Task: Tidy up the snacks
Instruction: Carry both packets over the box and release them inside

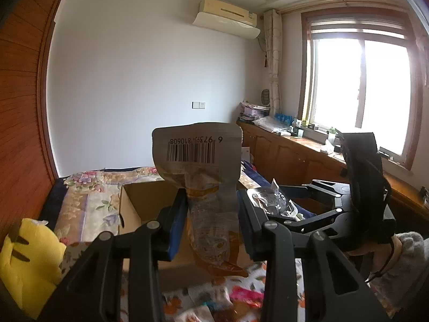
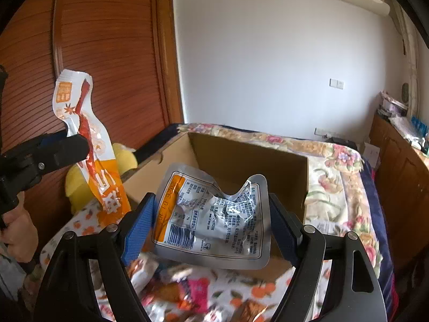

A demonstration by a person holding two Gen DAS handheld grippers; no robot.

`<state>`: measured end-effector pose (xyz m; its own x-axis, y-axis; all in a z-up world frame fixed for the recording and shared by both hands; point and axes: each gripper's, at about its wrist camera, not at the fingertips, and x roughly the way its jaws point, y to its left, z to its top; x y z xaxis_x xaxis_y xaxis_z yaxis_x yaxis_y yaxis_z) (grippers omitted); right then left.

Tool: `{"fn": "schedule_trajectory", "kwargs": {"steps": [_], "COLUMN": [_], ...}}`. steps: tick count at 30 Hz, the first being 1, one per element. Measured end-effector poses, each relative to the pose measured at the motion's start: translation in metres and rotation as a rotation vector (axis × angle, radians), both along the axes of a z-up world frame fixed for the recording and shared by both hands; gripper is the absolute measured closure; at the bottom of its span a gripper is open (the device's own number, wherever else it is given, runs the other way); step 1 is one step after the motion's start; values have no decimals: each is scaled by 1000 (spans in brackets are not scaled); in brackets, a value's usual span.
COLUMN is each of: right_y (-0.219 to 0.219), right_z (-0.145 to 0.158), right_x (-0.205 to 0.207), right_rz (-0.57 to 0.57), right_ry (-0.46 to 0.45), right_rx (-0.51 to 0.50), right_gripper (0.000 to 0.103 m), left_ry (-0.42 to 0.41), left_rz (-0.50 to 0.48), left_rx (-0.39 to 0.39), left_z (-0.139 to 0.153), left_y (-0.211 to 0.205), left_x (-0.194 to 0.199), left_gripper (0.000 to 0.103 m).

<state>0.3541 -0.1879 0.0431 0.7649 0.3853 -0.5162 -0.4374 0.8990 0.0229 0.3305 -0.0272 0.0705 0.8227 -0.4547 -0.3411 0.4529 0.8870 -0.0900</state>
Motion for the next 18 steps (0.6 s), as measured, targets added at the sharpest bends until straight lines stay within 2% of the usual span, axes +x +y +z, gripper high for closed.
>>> {"fn": "schedule_trajectory", "kwargs": {"steps": [5,9,18], "right_y": [3,3,9], "right_z": [-6,-18,-69], "right_x": [35,59,92], "right_rz": [-18,-31,-51], "right_ry": [4,19,97], "right_rx": [-5,-5,-42], "right_gripper": [21,21,21], "left_ry": [-9,11,120], "left_rz": [17,35,47], "left_rx": [5,0,6], "left_z": [-6,-21,-72], "left_y": [2,8,7], "left_x": [34,59,90], "left_gripper": [68,68,68]}}
